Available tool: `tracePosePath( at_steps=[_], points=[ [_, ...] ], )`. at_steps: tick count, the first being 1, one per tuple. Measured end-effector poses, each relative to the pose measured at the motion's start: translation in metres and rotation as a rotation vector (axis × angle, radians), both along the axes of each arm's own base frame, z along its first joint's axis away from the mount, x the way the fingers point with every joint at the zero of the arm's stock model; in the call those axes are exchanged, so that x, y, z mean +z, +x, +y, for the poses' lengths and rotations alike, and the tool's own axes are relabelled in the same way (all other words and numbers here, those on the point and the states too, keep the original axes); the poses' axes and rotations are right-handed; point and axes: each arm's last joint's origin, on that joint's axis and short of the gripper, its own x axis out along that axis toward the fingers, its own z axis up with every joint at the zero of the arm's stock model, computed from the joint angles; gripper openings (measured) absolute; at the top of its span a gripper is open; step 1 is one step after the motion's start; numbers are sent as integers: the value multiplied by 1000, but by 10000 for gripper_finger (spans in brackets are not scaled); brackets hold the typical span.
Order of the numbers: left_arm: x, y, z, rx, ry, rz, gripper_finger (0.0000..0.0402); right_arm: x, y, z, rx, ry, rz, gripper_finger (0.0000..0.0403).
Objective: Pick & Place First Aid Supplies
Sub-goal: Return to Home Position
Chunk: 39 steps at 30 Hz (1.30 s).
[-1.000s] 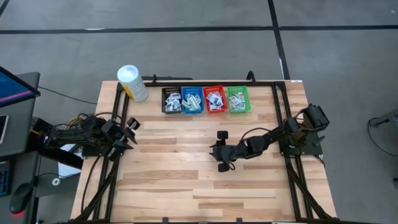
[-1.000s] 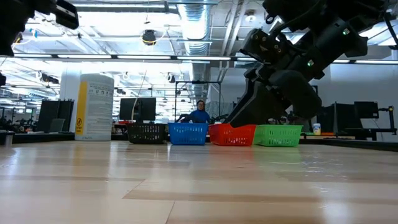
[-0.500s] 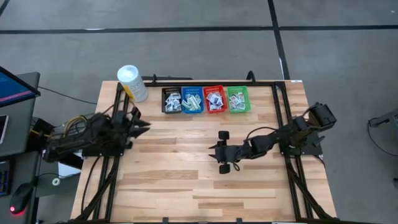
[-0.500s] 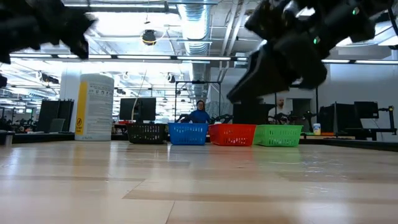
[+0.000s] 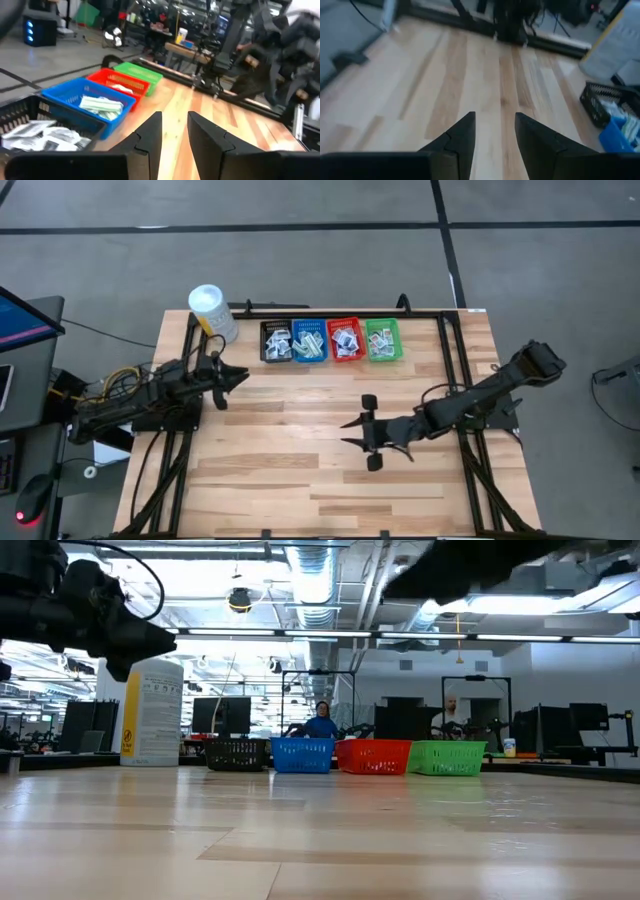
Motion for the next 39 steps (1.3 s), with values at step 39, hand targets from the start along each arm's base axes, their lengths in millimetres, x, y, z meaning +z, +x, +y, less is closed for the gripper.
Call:
tracePosePath(
  at_steps=[39],
  points=[
    [-11,8,1,3,-33,130,93,-38,-171,-83,-92,154,-490,131]
  ],
)
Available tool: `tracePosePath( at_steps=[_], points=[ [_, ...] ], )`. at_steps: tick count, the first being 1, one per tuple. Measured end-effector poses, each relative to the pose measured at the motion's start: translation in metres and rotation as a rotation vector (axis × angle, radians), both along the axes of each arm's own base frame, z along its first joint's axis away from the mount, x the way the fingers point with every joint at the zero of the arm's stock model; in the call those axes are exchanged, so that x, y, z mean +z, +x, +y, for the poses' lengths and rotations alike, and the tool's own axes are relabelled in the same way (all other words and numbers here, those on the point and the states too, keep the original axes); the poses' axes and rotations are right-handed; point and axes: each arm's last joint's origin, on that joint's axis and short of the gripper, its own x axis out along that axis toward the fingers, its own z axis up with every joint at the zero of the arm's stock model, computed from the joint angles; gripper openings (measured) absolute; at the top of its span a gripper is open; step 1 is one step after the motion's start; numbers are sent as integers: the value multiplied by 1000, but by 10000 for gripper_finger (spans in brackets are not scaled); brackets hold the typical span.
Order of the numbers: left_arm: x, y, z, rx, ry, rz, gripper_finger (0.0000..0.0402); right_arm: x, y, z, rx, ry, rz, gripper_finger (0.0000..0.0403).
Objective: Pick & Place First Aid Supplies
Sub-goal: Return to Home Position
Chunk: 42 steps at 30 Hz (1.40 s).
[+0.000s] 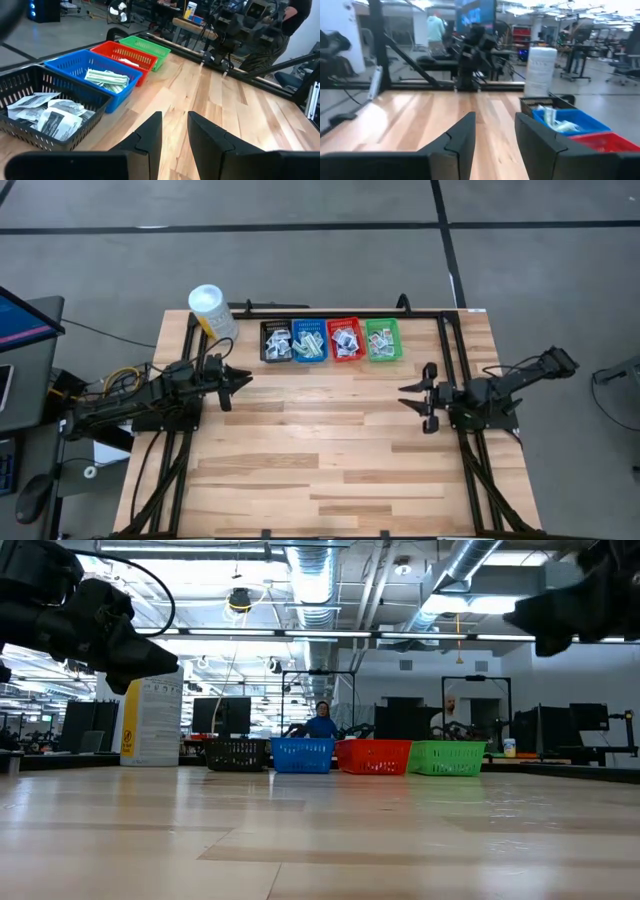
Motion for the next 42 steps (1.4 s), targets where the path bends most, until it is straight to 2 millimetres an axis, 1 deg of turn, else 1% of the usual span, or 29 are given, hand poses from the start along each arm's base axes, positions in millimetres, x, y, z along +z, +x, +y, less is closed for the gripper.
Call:
tracePosePath(
  at_steps=[3,10,17,23,28,35,39,42],
  points=[
    [0,0,0,-2,0,-2,93,-5,-1,-5,-34,-9,30,131],
    [1,0,0,-2,3,-10,93,-8,1,-16,-98,-57,60,131],
    [2,0,0,1,5,-17,93,-18,2,-30,-221,-78,165,131],
    [2,0,0,1,5,-18,93,-21,3,-36,-190,-76,202,131],
    [2,0,0,1,6,-19,93,-25,5,-41,-240,-72,253,131],
    [2,0,0,-2,8,-27,93,-33,8,-48,-301,6,314,131],
    [1,0,0,1,22,-71,93,-36,9,-50,-318,9,347,131],
    [3,-2,-1,2,35,-115,93,-37,9,-51,-326,12,358,131]
  ],
)
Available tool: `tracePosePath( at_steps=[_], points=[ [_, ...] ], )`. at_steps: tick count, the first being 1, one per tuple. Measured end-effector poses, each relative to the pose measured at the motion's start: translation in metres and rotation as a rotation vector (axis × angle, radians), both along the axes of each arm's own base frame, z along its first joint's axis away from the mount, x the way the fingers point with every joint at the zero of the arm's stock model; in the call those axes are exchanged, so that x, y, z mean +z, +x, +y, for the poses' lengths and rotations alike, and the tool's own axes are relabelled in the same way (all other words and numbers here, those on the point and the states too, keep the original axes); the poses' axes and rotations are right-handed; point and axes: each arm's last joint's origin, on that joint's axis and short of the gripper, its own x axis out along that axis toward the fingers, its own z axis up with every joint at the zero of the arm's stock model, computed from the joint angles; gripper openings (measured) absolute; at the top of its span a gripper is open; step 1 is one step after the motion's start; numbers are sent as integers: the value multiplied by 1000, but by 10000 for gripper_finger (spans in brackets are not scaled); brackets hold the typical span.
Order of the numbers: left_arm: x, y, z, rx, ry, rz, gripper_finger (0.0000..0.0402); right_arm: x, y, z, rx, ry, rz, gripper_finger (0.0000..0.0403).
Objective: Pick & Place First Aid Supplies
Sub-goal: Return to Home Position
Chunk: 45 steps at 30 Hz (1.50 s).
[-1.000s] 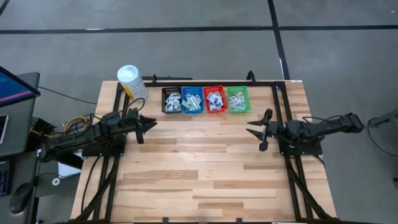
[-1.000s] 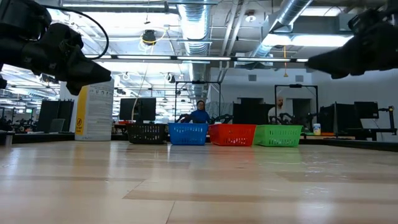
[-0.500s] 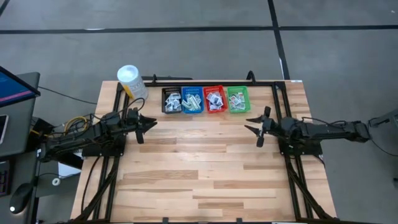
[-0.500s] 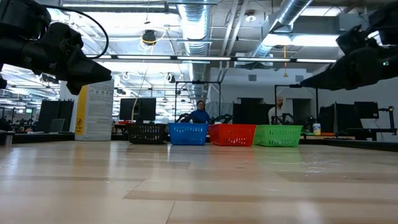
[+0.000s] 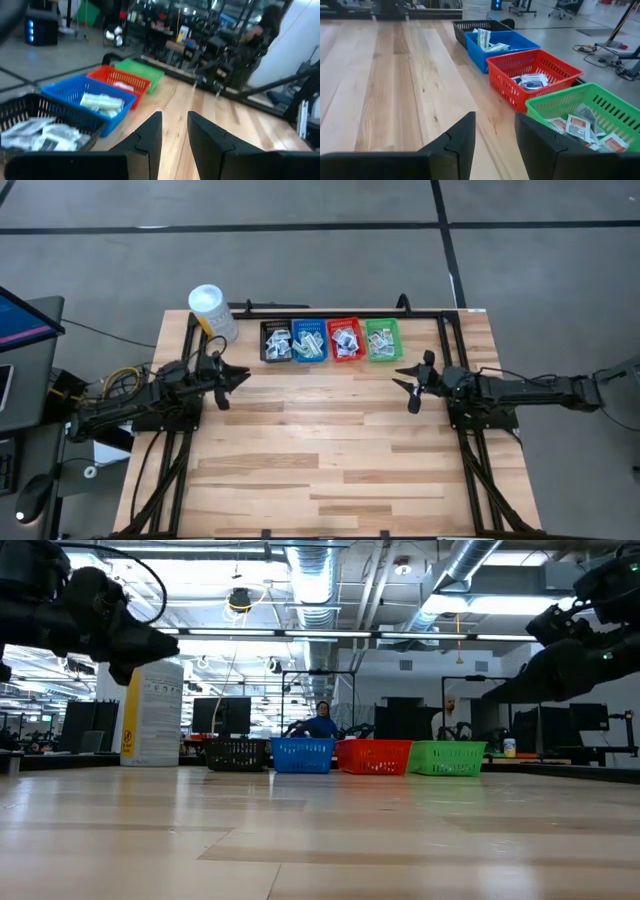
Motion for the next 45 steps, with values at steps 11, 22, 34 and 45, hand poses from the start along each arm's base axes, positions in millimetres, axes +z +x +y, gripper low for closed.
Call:
tracePosePath(
  at_steps=[11,22,34,45],
  points=[
    [13,-5,-1,0,43,-144,93,0,0,-1,-11,7,-3,131],
    [14,-4,-4,-30,44,-155,93,0,0,-1,-23,50,-24,131],
    [14,-4,-4,-29,44,-156,93,0,0,0,-22,50,-24,131],
    [14,-4,-4,-29,44,-156,93,0,0,0,-22,50,-24,131]
  ],
)
